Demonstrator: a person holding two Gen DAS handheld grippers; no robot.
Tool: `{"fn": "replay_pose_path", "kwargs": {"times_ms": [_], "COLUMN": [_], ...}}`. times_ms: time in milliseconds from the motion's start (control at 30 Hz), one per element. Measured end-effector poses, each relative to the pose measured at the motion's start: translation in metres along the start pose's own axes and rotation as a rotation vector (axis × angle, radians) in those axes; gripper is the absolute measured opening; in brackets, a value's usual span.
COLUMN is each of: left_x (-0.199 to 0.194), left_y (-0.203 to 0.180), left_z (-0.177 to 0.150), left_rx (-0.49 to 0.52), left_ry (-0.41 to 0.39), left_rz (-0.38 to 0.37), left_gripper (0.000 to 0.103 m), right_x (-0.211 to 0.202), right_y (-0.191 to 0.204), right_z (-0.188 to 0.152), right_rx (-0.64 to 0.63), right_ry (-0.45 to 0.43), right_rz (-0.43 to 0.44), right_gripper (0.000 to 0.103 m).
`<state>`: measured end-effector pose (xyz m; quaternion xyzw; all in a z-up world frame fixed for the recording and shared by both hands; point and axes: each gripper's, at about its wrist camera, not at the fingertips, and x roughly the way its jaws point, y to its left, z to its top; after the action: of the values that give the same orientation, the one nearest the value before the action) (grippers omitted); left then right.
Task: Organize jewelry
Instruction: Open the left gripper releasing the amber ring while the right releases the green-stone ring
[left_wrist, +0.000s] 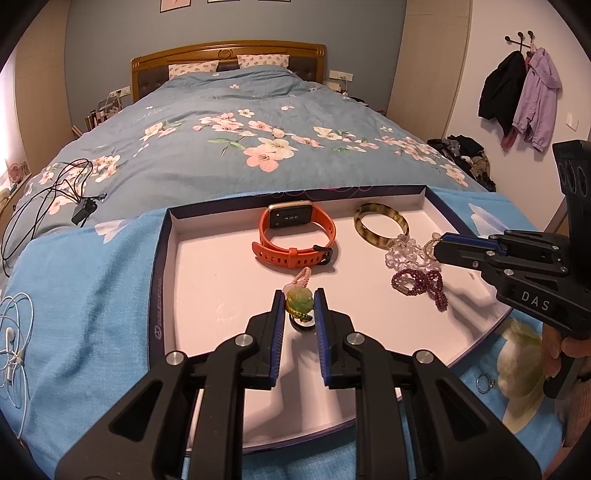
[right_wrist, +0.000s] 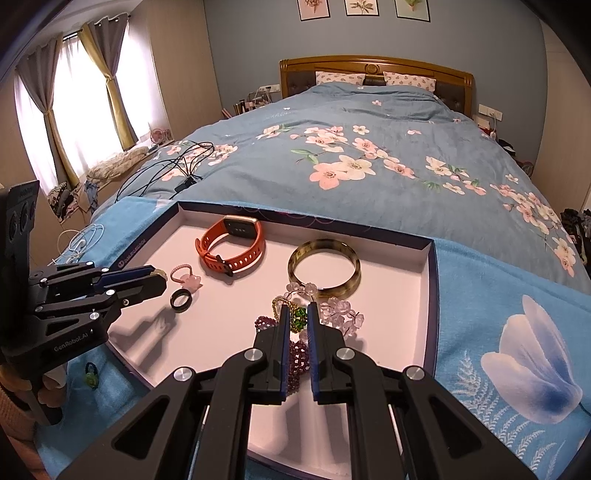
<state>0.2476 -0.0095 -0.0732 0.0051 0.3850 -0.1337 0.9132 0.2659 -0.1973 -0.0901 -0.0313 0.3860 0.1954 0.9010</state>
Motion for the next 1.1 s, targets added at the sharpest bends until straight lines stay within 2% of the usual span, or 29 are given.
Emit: {"fn": "replay_pose_path", "kwargs": {"times_ms": [333, 400, 533, 600, 733, 900, 1033, 1100], "left_x": [0.007, 0.006, -0.002, -0.011, -0.036, -0.071, -0.092, -0.098], "left_y": [0.002, 0.002, 0.002, 0.003, 0.007, 0.02, 0.028, 0.028], "left_z": [0.001, 0.0, -0.001, -0.002, -0.006, -0.018, -0.036, -0.047], "left_rx": [-0.008, -0.008, -0.002, -0.004, 0.012, 0.014, 0.036, 0.056], "left_ry": [0.016, 0.009, -0.015, -0.035, -0.09, -0.144, -0.149, -0.137], "left_rz": [0.002, 0.004, 0.01, 0.016, 0.029, 0.043, 0.042, 0.034], "left_gripper": [0.017, 0.021, 0.031, 0.036, 0.055, 0.058, 0.066, 0.067], "right_x": [0.004, 0.004, -0.003, -0.011, -0.027, -0.052, -0.073, -0.077], "right_y": [-0.003, -0.004, -0.006, -0.006, -0.005, -0.002, 0.003, 0.008], "right_z": [0.0, 0.001, 0.001, 0.0, -0.004, -0.017, -0.034, -0.044], "right_rx": [0.026, 0.035, 0.049, 0.057, 0.06, 0.06, 0.053, 0.038], "right_ry": [0.009, 0.007, -0.008, -0.024, -0.055, -0.086, -0.107, -0.097], "right_rz": [-0.018, -0.018, -0.019, -0.017, -0.011, 0.003, 0.022, 0.021], "right_gripper": [0.01, 0.011, 0.024, 0.026, 0.032, 0.033, 0.044, 0.045]}}
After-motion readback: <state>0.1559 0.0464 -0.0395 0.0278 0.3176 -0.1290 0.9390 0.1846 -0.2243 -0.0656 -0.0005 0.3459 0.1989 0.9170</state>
